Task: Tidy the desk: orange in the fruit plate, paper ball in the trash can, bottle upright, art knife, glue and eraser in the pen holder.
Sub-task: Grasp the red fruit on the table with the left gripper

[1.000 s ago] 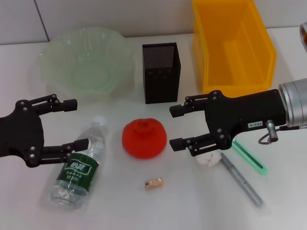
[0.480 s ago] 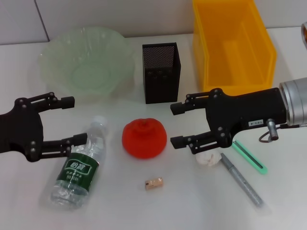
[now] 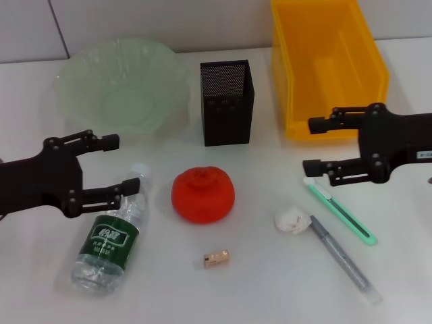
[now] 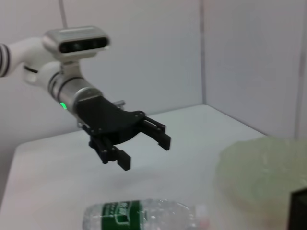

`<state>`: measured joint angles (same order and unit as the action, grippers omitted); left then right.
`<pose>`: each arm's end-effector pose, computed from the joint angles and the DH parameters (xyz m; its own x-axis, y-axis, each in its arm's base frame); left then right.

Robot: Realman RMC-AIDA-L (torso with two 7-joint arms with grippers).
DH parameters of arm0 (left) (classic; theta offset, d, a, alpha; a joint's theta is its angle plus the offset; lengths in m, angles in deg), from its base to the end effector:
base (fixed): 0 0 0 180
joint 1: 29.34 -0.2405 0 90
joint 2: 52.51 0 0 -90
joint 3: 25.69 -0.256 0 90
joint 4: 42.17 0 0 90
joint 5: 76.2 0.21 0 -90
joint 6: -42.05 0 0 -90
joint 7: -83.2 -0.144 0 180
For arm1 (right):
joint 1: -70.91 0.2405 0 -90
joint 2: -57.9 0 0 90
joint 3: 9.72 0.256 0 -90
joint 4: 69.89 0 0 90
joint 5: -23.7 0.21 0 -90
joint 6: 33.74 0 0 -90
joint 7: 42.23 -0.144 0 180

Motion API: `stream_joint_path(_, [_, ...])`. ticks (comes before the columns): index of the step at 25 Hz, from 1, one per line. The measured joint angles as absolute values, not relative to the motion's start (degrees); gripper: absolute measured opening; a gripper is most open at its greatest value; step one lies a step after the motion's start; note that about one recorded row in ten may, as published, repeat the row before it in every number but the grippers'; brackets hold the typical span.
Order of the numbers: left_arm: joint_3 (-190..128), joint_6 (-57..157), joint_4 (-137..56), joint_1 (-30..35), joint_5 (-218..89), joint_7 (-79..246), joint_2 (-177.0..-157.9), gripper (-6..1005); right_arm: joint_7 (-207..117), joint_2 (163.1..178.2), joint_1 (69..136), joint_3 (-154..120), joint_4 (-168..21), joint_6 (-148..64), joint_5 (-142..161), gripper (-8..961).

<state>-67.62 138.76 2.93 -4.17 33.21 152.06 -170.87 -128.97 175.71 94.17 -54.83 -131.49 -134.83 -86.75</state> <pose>-0.2615 0.3100 0.0264 0.8552 0.0987 0.5088 0.2459 -0.9414 -0.2308 0.2398 0.3103 0.0628 0.8811 -0.1880 -0.4339 -0.2916 -0.9384 -0.1856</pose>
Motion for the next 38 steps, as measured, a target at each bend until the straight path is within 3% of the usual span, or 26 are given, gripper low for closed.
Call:
stream_joint_path(29, [-91.27, 113.6, -10.59, 6.25, 25.93, 147.79, -171.63, 791, -130.12, 176.22, 87.67, -45.57, -132.91, -137.75, -90.66, 768])
stream_joint_path(30, [-93.08, 111.03, -13.54, 8.68, 25.79, 147.8, -171.64, 791, -130.12, 176.22, 87.64, -45.56, -132.9, -137.76, -90.66, 767])
stream_joint_path(38, [-93.38, 110.59, -13.82, 8.98, 25.11, 147.74, -171.69, 786, -130.11, 176.29, 87.53, -45.51, -132.45, -137.63, -90.67, 767])
